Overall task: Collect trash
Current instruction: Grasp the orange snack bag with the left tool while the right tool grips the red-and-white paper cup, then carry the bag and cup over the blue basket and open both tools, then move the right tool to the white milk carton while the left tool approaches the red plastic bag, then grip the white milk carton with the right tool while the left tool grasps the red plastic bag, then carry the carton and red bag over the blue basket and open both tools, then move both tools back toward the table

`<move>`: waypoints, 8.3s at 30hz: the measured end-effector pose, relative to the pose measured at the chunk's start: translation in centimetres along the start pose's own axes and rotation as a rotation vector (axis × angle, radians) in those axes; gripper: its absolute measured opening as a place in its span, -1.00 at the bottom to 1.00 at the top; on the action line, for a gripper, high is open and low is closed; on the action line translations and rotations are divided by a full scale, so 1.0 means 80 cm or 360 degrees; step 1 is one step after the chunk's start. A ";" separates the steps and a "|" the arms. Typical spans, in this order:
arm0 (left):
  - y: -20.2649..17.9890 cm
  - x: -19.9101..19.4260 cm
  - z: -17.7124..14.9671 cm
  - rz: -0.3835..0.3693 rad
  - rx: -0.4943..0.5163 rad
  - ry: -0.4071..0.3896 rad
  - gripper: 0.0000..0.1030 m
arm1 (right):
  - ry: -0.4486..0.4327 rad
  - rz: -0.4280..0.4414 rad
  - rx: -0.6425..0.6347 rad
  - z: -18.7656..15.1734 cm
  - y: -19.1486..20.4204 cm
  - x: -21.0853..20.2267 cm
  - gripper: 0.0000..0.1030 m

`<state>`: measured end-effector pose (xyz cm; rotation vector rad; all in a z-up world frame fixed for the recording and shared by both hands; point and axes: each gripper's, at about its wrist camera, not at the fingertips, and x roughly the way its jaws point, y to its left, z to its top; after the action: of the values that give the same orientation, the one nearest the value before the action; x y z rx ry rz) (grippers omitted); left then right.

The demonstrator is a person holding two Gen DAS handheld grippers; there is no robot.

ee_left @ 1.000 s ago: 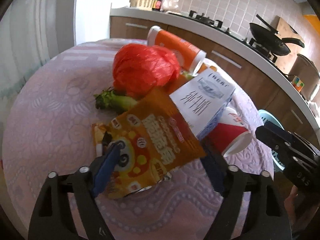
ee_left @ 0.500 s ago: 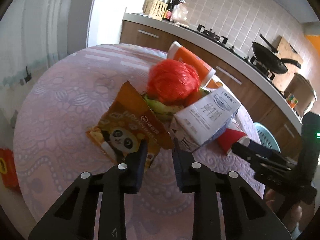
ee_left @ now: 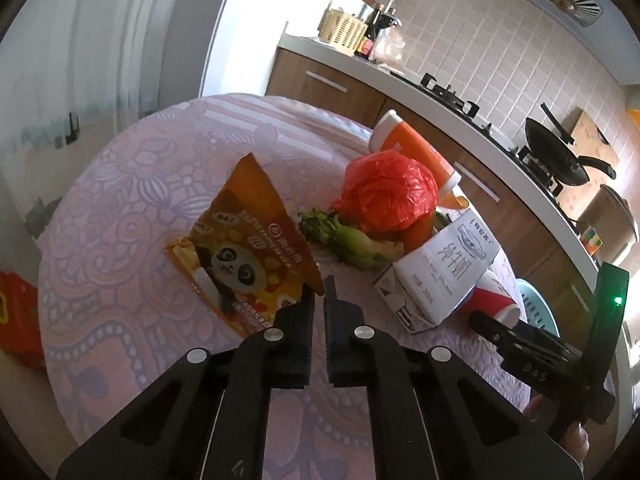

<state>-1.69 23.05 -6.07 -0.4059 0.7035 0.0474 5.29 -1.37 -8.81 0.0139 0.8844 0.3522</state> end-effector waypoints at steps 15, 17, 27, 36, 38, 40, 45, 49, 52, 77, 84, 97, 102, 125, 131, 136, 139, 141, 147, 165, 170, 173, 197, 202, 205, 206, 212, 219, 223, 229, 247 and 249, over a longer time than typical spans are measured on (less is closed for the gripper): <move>-0.067 -0.056 -0.002 -0.0227 0.0274 -0.0233 -1.00 | -0.0225 0.0007 0.0001 -0.007 -0.039 -0.069 0.13; -0.082 -0.060 -0.002 -0.0258 0.0310 -0.0247 -1.00 | -0.0254 0.0015 0.0019 -0.006 -0.047 -0.077 0.13; -0.179 -0.045 0.004 -0.0437 0.0540 -0.0233 -1.00 | -0.0385 -0.0094 0.0127 -0.001 -0.108 -0.110 0.13; -0.307 0.040 -0.022 -0.0672 0.0744 0.0018 -1.00 | -0.0454 -0.0316 0.0346 -0.016 -0.217 -0.128 0.13; -0.333 0.060 -0.030 -0.0713 0.0774 0.0080 -1.00 | -0.0430 -0.0380 0.0433 -0.028 -0.254 -0.126 0.13; -0.358 0.080 -0.039 -0.0749 0.0798 0.0150 -1.00 | -0.0397 -0.0440 0.0498 -0.039 -0.285 -0.121 0.13; -0.401 0.147 -0.072 -0.0850 0.0759 0.0418 -1.00 | -0.0279 -0.0543 0.0593 -0.063 -0.344 -0.100 0.13; -0.422 0.188 -0.094 -0.0867 0.0768 0.0604 -1.00 | -0.0192 -0.0544 0.0665 -0.071 -0.373 -0.080 0.14; -0.430 0.201 -0.100 -0.0830 0.0785 0.0645 -0.97 | -0.0144 -0.0523 0.0693 -0.073 -0.385 -0.067 0.15; -0.296 0.078 -0.027 -0.0679 0.0521 0.0148 -0.02 | -0.0312 -0.0308 0.0379 -0.008 -0.257 -0.101 0.15; -0.214 0.025 0.013 -0.0437 0.0402 -0.0097 0.07 | -0.0381 -0.0147 0.0159 0.018 -0.161 -0.109 0.15; -0.062 -0.013 0.052 -0.0011 0.0198 -0.0225 0.20 | -0.0270 0.0196 -0.0128 0.018 0.007 -0.081 0.15; -0.034 -0.011 0.055 0.0067 0.0168 -0.0209 0.19 | -0.0192 0.0308 -0.0257 -0.001 0.071 -0.065 0.15; -0.081 0.092 0.075 -0.0018 0.0280 0.0076 0.39 | -0.0186 -0.0171 0.0055 0.001 -0.066 -0.059 0.16; -0.081 0.113 0.085 -0.0080 0.0222 0.0133 0.36 | -0.0187 0.0007 0.0114 0.015 -0.049 -0.052 0.34; -0.085 0.122 0.082 -0.0110 0.0221 0.0156 0.22 | -0.0130 0.0065 0.0243 0.035 -0.030 -0.021 0.41; -0.083 0.127 0.082 -0.0147 0.0208 0.0181 0.04 | -0.0112 0.0033 0.0300 0.041 -0.021 -0.005 0.61; -0.081 0.126 0.080 -0.0196 0.0204 0.0198 -0.15 | -0.0100 0.0016 0.0357 0.043 -0.018 0.005 0.70; -0.080 0.116 0.083 -0.0222 0.0209 0.0138 -0.26 | -0.0068 -0.0063 0.0344 0.052 0.000 0.027 0.70; -0.123 0.055 0.073 -0.0324 0.0318 -0.0042 -0.27 | -0.0174 -0.0084 0.0260 0.050 -0.040 -0.027 0.16; -0.158 0.040 0.068 -0.0386 0.0375 -0.0071 -0.27 | -0.0295 -0.0116 0.0311 0.050 -0.076 -0.069 0.16; -0.183 0.037 0.064 -0.0429 0.0414 -0.0072 -0.27 | -0.0352 -0.0144 0.0360 0.049 -0.104 -0.091 0.16; -0.450 0.158 -0.055 -0.0681 0.0798 0.0333 -0.27 | -0.0393 -0.0511 0.0873 -0.049 -0.371 -0.139 0.16; -0.468 0.187 -0.085 -0.0652 0.0845 0.0437 -0.25 | -0.0301 -0.0482 0.1024 -0.074 -0.408 -0.117 0.16; -0.467 0.198 -0.091 -0.0613 0.0835 0.0471 -0.21 | -0.0242 -0.0457 0.1077 -0.079 -0.423 -0.100 0.16; -0.467 0.201 -0.093 -0.0608 0.0829 0.0479 -0.21 | -0.0227 -0.0460 0.1083 -0.081 -0.426 -0.095 0.16; -0.467 0.215 -0.098 -0.0583 0.0807 0.0513 -0.16 | -0.0149 -0.0430 0.1111 -0.089 -0.433 -0.073 0.16; -0.461 0.207 -0.091 -0.0583 0.0765 0.0485 0.34 | -0.0085 -0.0423 0.1085 -0.083 -0.434 -0.059 0.20; -0.446 0.191 -0.079 -0.0601 0.0732 0.0434 0.34 | -0.0108 -0.0427 0.1067 -0.079 -0.429 -0.066 0.20; -0.413 0.159 -0.057 -0.0573 0.0668 0.0319 0.34 | -0.0199 -0.0365 0.0959 -0.059 -0.396 -0.086 0.20; -0.179 0.039 0.032 -0.0124 0.0280 -0.0075 0.34 | -0.0298 0.0024 0.0278 0.029 -0.153 -0.076 -0.21; -0.147 0.033 0.039 -0.0074 0.0225 -0.0090 0.34 | -0.0280 0.0076 0.0239 0.031 -0.130 -0.067 -0.33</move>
<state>4.35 13.16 -1.53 -0.2839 0.6375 -0.0345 7.14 -12.50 -4.81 0.2023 0.7356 0.3231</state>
